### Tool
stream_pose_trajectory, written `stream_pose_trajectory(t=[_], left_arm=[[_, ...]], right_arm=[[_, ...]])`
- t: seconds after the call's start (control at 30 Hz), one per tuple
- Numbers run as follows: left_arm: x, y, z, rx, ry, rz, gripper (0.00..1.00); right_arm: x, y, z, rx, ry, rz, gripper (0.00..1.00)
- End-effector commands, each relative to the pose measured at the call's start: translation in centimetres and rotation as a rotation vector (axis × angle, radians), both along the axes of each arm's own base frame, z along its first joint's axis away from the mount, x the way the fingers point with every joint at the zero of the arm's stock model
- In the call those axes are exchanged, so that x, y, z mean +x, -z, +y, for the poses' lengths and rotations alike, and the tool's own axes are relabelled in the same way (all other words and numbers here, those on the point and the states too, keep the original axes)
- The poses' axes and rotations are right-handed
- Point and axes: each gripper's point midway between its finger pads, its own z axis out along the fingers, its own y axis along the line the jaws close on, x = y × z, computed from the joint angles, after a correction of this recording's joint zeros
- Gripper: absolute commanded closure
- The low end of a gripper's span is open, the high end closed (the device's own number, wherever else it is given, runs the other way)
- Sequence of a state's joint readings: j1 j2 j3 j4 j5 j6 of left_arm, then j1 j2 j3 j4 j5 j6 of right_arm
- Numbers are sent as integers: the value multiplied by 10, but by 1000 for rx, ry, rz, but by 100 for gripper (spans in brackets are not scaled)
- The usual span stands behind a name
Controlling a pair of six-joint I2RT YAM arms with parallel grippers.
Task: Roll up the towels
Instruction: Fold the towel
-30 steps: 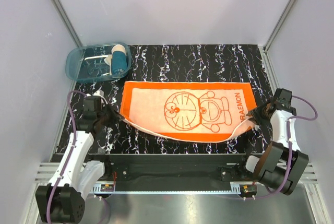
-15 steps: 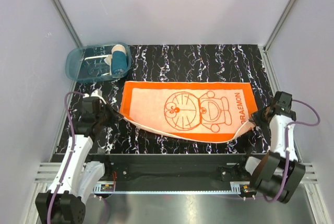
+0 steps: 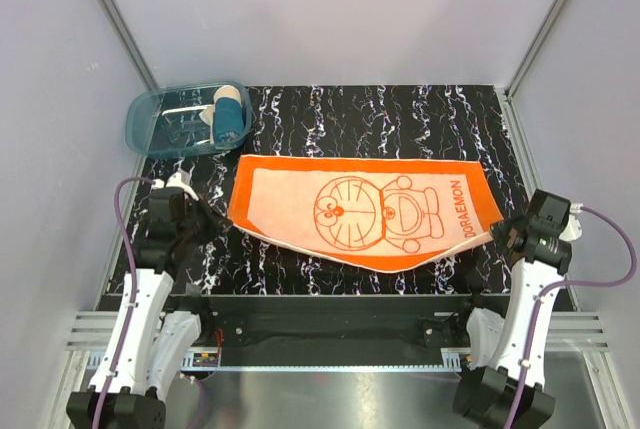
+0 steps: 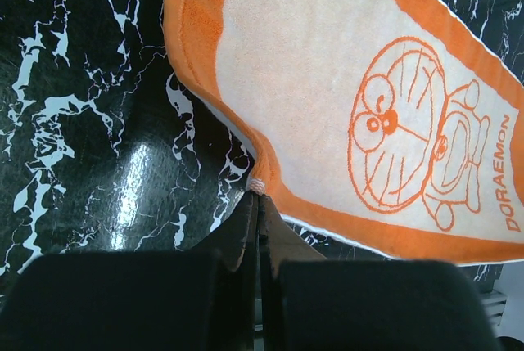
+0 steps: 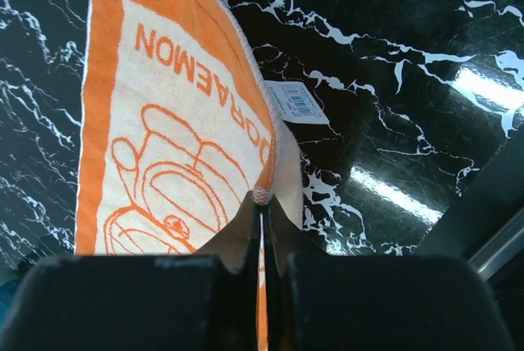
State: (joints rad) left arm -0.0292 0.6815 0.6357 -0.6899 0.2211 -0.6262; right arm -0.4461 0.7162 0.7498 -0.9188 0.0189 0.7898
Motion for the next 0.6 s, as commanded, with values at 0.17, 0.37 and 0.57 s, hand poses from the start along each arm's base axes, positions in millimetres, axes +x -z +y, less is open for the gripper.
stream_pose_trajectory(t=[0.17, 0.37, 0.57], left_arm=[[39, -28, 5, 12, -27, -104, 100], [84, -52, 8, 33, -37, -156, 100], [132, -46, 13, 91, -16, -114, 100]], right_arm=[[55, -25, -16, -11, -55, -96, 100], [95, -24, -30, -6, -107, -84, 100], [137, -14, -39, 37, -142, -89, 100]])
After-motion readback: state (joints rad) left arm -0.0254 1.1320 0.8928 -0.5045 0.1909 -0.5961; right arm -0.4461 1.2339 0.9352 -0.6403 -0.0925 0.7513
